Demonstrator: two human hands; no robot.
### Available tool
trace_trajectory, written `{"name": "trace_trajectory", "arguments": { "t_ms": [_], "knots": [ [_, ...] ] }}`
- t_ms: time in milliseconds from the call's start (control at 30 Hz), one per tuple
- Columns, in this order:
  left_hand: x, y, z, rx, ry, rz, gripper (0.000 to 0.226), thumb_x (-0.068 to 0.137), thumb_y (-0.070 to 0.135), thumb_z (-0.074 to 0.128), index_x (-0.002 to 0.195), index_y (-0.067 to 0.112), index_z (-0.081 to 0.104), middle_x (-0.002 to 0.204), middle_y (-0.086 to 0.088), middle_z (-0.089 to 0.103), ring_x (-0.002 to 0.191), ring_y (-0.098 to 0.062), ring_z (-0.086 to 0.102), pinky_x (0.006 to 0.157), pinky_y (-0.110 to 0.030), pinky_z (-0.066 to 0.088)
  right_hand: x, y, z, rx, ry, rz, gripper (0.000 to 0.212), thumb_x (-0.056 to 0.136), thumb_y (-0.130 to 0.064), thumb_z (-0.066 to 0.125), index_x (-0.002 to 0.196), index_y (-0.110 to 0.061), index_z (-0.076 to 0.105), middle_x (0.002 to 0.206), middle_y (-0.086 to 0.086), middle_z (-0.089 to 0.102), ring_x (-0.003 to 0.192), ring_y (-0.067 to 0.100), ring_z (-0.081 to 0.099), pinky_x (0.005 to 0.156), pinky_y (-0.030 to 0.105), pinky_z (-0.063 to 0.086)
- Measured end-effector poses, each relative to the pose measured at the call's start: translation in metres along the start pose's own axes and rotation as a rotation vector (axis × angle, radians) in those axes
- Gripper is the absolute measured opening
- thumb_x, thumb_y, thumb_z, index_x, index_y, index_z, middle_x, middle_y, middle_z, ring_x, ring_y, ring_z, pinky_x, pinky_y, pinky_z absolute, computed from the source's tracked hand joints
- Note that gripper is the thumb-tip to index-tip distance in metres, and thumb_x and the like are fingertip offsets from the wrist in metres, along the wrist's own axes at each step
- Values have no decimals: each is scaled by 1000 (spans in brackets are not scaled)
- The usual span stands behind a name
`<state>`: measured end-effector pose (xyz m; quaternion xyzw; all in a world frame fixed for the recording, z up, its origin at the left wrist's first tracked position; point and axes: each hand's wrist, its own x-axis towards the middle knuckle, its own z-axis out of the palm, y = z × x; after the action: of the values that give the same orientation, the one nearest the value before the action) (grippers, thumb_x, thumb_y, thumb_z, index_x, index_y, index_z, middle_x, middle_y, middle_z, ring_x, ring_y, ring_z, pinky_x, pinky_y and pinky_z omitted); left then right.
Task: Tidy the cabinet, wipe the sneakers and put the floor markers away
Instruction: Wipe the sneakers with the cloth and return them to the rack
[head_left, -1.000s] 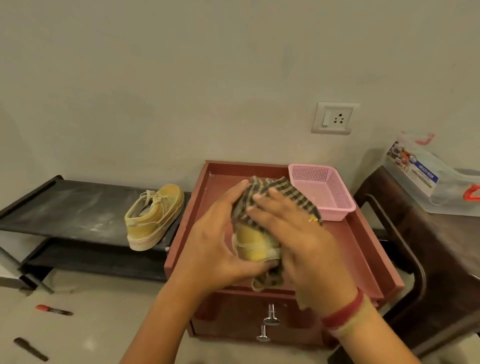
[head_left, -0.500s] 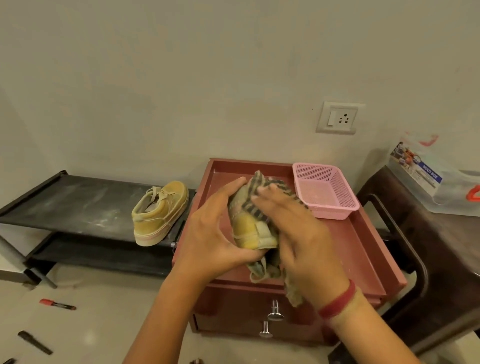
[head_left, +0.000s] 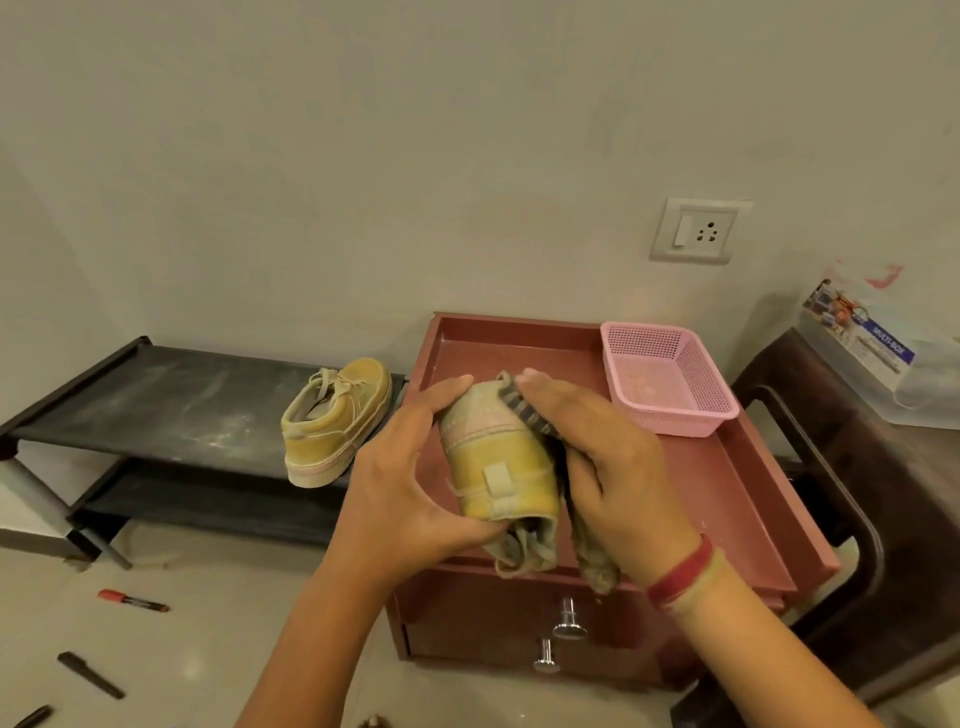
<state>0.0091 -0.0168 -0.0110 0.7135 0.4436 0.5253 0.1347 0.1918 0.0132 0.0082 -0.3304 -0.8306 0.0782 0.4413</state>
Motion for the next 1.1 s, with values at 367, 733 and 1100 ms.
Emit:
{"name": "trace_trajectory", "arguments": {
  "t_ms": [367, 733, 1100],
  "knots": [
    [-13, -19, -15, -46, 53, -25, 90, 56, 34, 87, 131, 4, 47, 126, -4, 58, 120, -19, 56, 98, -39, 49, -4, -8, 23, 18, -77, -97, 49, 81, -2, 35, 124, -11, 58, 131, 3, 55, 127, 14, 47, 108, 25, 36],
    [-20, -30, -22, 32, 119, -63, 89, 57, 39, 84, 131, 5, 49, 123, -4, 59, 116, -18, 59, 94, -42, 52, 13, -1, 35, 50, -77, 19, 54, 78, -6, 32, 124, -13, 59, 130, 2, 57, 123, 11, 49, 104, 32, 40],
    [-25, -41, -25, 137, 50, -114, 89, 68, 47, 73, 146, 26, 33, 142, 2, 46, 132, -13, 44, 99, -22, 44, 2, 39, 37, 131, 46, 374, 58, 78, 16, 42, 121, -20, 60, 124, -8, 56, 117, -7, 44, 103, 6, 31]
  ]
}}
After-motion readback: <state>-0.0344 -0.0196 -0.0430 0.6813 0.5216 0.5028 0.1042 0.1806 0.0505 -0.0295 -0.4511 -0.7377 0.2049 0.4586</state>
